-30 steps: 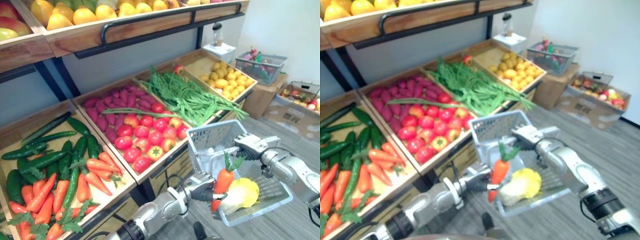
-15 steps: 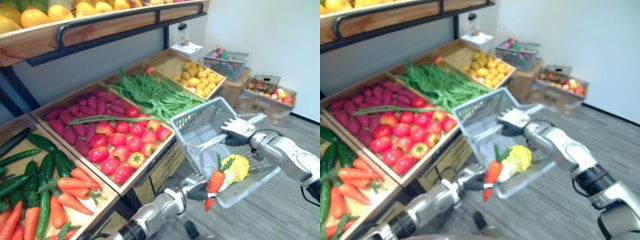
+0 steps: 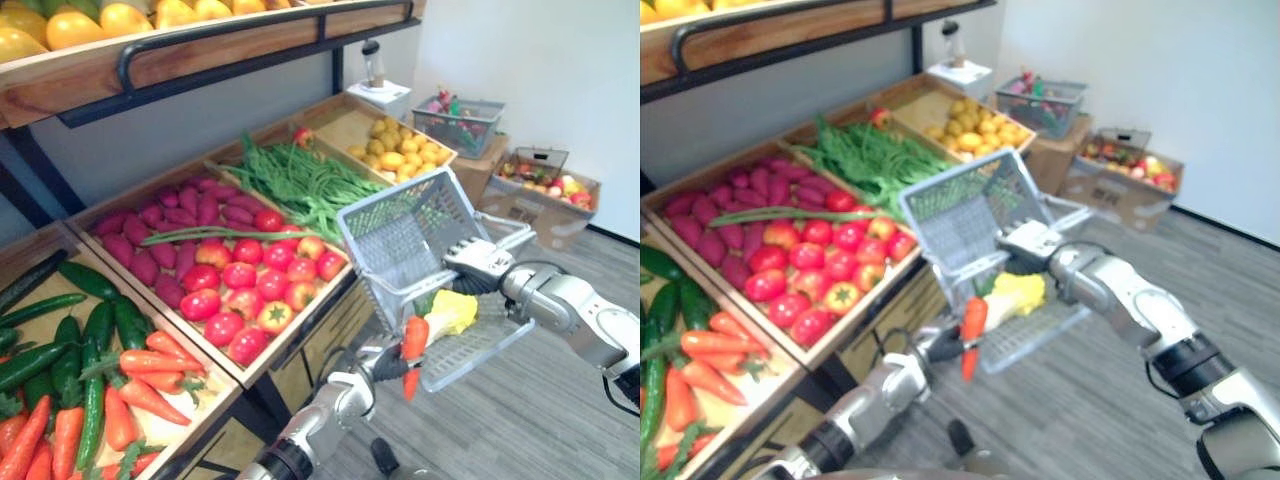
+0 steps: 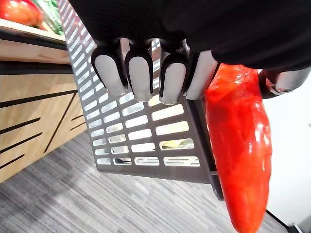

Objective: Pick vegetable in the basket

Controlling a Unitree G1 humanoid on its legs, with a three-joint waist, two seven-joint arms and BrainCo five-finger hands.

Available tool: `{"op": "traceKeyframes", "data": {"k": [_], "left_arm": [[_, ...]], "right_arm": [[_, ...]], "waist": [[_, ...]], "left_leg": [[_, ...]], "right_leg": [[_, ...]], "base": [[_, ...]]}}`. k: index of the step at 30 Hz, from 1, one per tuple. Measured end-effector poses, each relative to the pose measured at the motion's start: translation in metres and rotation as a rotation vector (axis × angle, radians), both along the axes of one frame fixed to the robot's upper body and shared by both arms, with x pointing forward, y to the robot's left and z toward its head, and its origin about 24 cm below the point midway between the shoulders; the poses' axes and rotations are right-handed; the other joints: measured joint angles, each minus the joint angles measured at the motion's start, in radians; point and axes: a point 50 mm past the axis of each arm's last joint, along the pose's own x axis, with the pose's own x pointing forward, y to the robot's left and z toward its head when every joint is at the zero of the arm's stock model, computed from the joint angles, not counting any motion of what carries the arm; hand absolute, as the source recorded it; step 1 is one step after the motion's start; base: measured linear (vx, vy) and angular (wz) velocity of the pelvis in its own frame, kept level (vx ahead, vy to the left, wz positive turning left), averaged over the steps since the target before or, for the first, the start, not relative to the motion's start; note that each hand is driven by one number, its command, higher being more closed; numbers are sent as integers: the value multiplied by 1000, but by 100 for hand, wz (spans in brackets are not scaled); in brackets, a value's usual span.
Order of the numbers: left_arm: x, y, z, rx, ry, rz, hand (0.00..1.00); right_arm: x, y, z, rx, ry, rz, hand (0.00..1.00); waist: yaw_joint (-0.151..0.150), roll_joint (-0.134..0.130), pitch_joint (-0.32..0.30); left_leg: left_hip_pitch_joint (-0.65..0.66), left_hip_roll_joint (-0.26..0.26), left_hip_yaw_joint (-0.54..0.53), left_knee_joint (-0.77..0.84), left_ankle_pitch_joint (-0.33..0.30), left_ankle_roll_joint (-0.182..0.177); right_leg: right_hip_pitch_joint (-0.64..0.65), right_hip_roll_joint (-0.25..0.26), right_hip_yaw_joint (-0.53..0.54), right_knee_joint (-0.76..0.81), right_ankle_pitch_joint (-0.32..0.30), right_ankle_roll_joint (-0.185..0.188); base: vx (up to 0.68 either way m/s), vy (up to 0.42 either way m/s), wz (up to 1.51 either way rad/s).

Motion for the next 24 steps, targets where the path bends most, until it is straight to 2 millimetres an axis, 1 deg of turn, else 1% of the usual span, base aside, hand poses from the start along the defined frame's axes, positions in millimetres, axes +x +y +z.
{"op": "traceKeyframes", "data": {"k": [1,3,6,12,15,18,24], "left_arm": [[0,1,-2,4,9,9,100],[1,2,-6,6,41,41,100],[-1,4,-11,9,78,63,100],[0,8,-15,-4,119,109,100],[0,9,-18,-1,130,119,100],[1,10,-18,-3,126,127,100],[1,10,-17,-6,121,133,100]], "right_arm": [[-1,0,-3,3,11,-3,100],[-6,-1,-15,10,66,-21,100],[-10,-1,-26,25,112,-42,100],[-14,-3,-33,54,173,-51,100],[-19,-3,-38,70,198,-49,100],[-19,-3,-38,75,201,-48,100],[-20,-3,-38,78,203,-46,100]], "waist": [[-3,-2,2],[-2,-13,9],[-2,-16,13],[-7,-15,15],[-14,-15,25],[-20,-14,31],[-26,-14,35]], "left_leg": [[-1,-2,-10,-3,1,2],[-11,-7,-27,-7,4,6],[-26,-11,-48,-8,5,8],[-27,-27,-58,-28,8,12],[-25,-36,-73,-39,9,15],[-26,-45,-74,-45,10,17],[-26,-46,-74,-45,11,18]], "right_leg": [[6,-5,-6,-7,1,1],[8,-18,-18,-15,2,3],[9,-30,-29,-26,4,5],[12,-42,-30,-40,5,8],[24,-53,-39,-51,6,9],[24,-60,-38,-56,7,12],[24,-61,-37,-57,8,13]], "base": [[-21,-3,29],[-27,-9,24],[-22,-9,17],[-2,1,2],[-15,1,12],[-7,1,1],[-5,-1,0]]}}
